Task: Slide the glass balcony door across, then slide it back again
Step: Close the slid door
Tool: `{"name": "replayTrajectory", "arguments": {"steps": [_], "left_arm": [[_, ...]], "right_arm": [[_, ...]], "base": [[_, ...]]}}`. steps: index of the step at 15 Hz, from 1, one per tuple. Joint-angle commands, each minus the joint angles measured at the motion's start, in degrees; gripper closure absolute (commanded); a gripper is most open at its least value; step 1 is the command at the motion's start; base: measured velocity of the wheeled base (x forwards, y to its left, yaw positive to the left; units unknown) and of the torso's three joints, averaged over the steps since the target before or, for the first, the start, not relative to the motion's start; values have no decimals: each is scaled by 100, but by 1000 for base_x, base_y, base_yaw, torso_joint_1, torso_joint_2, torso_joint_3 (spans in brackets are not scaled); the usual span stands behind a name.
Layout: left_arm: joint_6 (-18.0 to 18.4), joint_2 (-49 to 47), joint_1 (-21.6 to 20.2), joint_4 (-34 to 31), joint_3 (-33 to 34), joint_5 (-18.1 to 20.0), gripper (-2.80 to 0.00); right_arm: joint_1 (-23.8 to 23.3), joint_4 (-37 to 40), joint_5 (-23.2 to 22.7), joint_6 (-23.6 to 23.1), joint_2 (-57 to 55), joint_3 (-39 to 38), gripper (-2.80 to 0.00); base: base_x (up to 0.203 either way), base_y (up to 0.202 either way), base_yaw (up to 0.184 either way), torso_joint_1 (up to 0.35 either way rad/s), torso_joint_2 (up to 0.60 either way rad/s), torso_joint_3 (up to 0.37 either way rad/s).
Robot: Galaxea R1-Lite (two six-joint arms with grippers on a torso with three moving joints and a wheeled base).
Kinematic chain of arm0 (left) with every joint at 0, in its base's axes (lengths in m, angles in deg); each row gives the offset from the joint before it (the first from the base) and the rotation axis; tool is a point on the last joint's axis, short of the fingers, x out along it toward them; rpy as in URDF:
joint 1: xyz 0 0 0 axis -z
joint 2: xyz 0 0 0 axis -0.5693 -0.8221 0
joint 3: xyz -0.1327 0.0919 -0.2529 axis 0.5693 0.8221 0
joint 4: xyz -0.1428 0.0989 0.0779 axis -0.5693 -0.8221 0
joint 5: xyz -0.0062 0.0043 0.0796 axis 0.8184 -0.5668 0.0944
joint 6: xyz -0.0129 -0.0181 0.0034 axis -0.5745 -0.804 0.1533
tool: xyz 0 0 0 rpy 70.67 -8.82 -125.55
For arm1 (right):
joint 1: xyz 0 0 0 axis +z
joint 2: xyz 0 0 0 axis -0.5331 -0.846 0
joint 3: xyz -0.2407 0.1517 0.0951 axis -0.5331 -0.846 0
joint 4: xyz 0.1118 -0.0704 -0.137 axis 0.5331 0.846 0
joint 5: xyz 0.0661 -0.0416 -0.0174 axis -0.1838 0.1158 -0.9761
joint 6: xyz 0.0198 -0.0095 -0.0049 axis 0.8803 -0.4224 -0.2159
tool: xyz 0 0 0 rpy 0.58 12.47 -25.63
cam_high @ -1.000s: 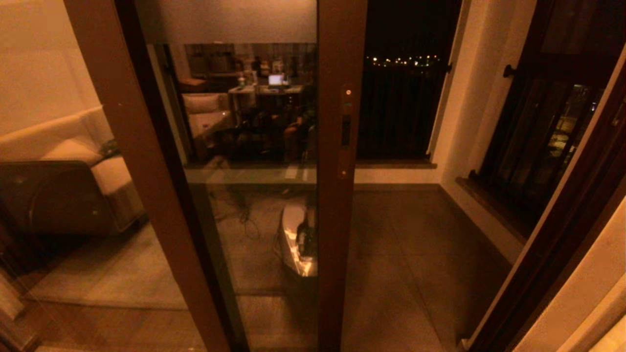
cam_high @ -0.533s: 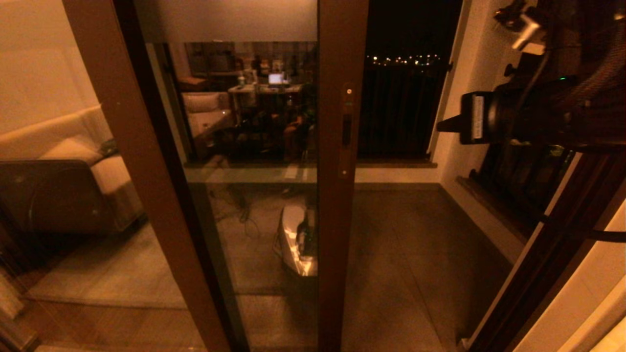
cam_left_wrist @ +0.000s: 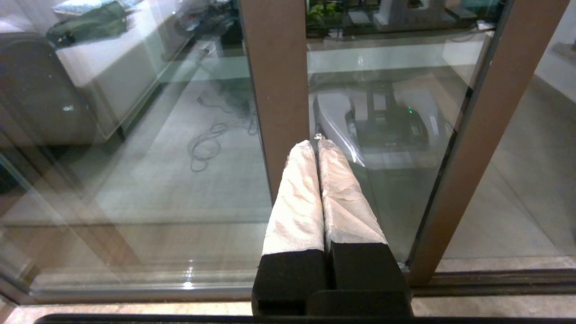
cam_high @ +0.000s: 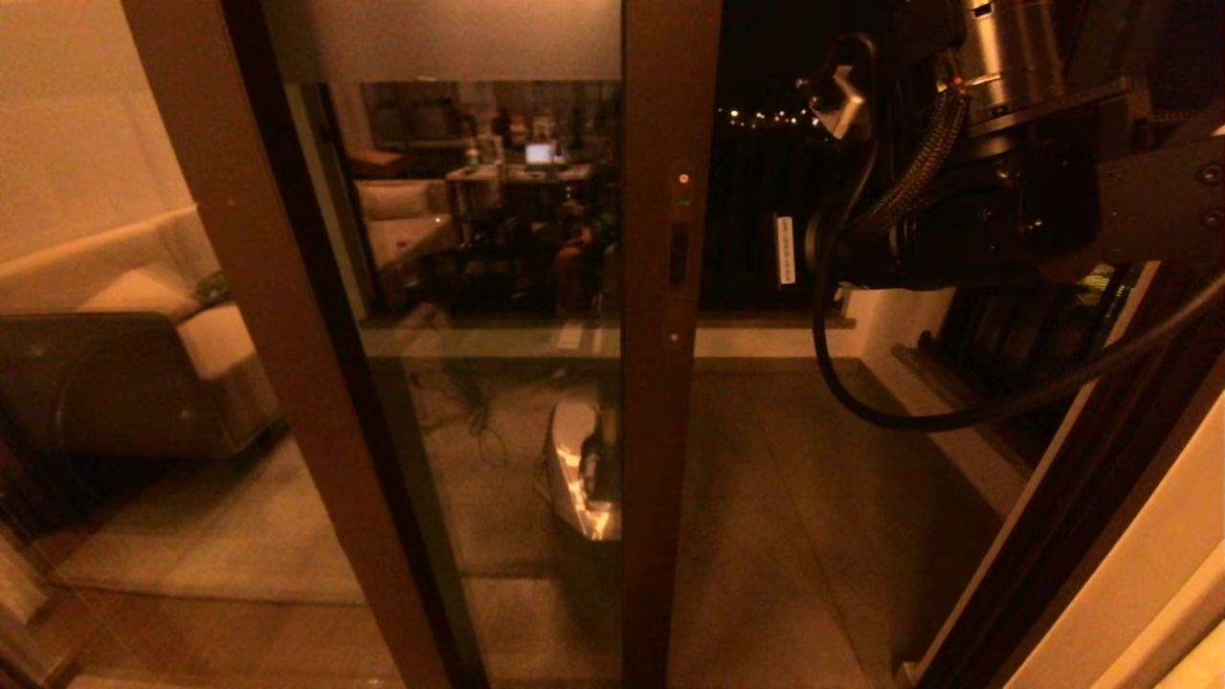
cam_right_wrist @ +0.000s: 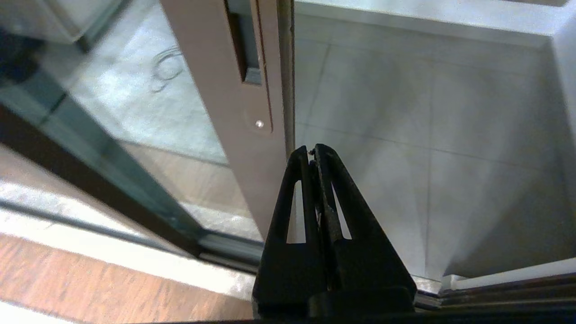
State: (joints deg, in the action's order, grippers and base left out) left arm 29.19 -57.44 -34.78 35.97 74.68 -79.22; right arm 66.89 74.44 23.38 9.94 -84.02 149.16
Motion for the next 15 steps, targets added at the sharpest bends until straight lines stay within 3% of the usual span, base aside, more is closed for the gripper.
{"name": "replayTrajectory", "arguments": {"steps": [1,2,3,15], "left_arm": [[2,0,-1,-5,0,1,0],[2,0,-1,4,0,1,0],[2,0,-1,4,0,1,0],[2,0,-1,4,0,1,0]], "right_arm": [[53,7,127,5,-251,153,0],[56,3,179,5,-310,226,0],[57,7,200,-1,-384,300,-280],[-14,-74,388,-39,-1415,1261,-280]], "base": [[0,0,0,0,0,0],[0,0,0,0,0,0],[0,0,0,0,0,0],[0,0,0,0,0,0]]}}
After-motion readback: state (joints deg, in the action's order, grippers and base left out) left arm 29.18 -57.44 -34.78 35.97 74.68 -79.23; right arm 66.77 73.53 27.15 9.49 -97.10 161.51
